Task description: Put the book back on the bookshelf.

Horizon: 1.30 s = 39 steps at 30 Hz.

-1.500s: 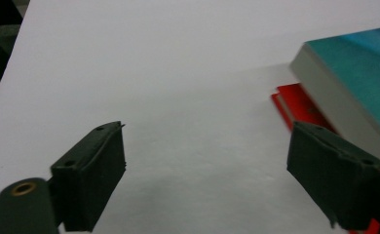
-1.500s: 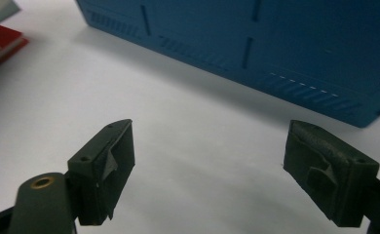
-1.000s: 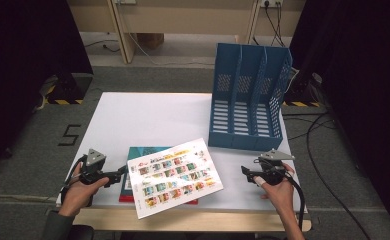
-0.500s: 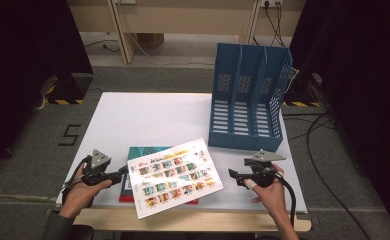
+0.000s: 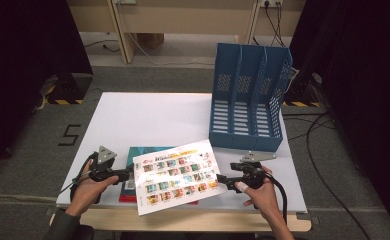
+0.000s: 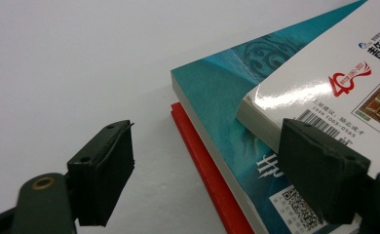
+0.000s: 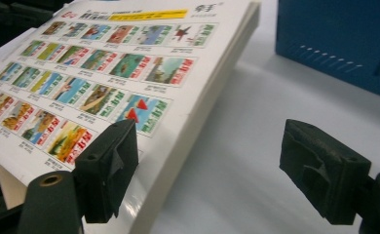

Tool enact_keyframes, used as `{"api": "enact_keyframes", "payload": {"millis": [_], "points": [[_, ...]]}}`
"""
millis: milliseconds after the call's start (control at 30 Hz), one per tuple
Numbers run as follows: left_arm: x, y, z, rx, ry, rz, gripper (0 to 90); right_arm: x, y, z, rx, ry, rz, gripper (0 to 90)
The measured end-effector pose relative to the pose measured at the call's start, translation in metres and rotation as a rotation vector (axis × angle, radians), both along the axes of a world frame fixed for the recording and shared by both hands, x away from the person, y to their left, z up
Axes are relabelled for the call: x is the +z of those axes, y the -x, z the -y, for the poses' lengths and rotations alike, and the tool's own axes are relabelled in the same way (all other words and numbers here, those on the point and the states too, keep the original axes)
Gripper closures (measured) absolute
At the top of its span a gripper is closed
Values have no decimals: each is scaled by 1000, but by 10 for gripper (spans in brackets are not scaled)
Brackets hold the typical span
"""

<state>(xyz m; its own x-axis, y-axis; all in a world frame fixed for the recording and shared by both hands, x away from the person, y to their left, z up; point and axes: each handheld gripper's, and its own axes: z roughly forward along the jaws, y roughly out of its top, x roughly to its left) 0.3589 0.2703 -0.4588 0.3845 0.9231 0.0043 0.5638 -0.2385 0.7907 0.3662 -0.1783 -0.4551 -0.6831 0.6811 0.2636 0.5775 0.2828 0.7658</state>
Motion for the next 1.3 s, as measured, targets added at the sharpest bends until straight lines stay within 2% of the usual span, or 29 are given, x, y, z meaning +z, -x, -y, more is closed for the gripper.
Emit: {"api": "enact_keyframes", "payload": {"millis": [67,100,167,200,267,300,333,367,400,433,533,600,667,700,867,1100,1167,1300], "points": [[0,-1,1,-5,2,-1,209,-2,-2,-4,10,-20,-21,220],[0,-1,2,-6,-2,4,209,-4,-3,-8,28,-45,-46,214],[-1,-1,2,-7,4,4,209,-5,-5,-10,35,-48,-54,208],[-2,-2,1,-9,16,6,209,-8,-7,-13,42,-51,-67,158],[-3,-2,0,-14,27,5,209,-9,-9,-15,52,-52,-70,154],[-6,-3,-3,-12,23,-1,183,-11,-11,-18,78,-63,-77,154],[-6,-3,-3,-12,23,-1,155,-11,-11,-18,78,-63,-77,154],[-8,-4,-5,-7,45,-6,155,-11,-13,-20,85,-67,-80,153],[-8,-4,-6,-19,52,-11,148,-13,-15,-24,106,-81,-113,151],[-8,-4,-6,-19,52,-11,148,-13,-15,-24,106,-81,-113,151],[-7,-2,-6,-25,42,-12,148,-18,-20,-33,144,-116,-167,129],[-8,-2,-6,-25,41,-11,148,-19,-21,-34,150,-120,-177,127],[-8,-3,-6,-27,49,-8,143,-21,-26,-35,156,-144,-215,156],[-8,-3,-7,-27,48,-9,142,-22,-26,-35,159,-154,-219,164],[-9,-2,-6,-17,57,-8,136,-19,-26,-35,148,-143,-211,197],[-10,-1,-6,-7,60,-11,138,-13,-24,-32,132,-148,-163,283],[-10,-1,-6,-5,61,-11,138,-7,-25,-31,133,-146,-128,341],[-10,0,-5,2,64,-12,139,-3,-27,-31,127,-149,-122,371]]}}
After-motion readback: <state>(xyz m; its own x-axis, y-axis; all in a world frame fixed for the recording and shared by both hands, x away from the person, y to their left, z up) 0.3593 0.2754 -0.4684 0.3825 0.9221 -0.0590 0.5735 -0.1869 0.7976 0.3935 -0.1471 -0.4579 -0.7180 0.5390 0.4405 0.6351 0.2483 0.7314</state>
